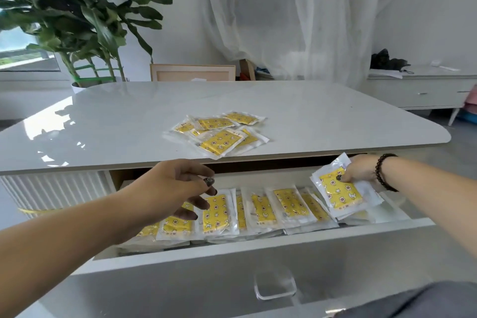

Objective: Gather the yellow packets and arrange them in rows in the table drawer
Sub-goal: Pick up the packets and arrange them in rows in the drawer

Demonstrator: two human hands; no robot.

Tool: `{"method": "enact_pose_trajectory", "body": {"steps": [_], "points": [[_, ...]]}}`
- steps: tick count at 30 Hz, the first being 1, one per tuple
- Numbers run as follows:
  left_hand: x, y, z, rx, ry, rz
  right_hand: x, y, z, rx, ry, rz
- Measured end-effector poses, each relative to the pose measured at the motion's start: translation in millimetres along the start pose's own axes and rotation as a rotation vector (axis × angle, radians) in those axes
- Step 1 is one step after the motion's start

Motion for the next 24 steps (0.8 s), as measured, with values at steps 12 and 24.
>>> {"method": "enact_pose_trajectory", "body": {"steps": [12, 24], "points": [[7, 26, 41, 0.11, 0.101, -0.043, -18, 75, 74, 0.114, 0.266, -0.003], [18, 37, 59, 0.16, 0.158, -0.099, -12, 91, 84, 0.059, 0.201, -0.095]]}}
Point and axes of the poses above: each hand's wrist, its own y-axis towards the middle knuckle, its own z-axis out of the palm, x = y × z, the point moved 9 cm from there along y, towards the middle knuckle, and after that the axes turned 2 degrees about -x, right-handed, at the moved point
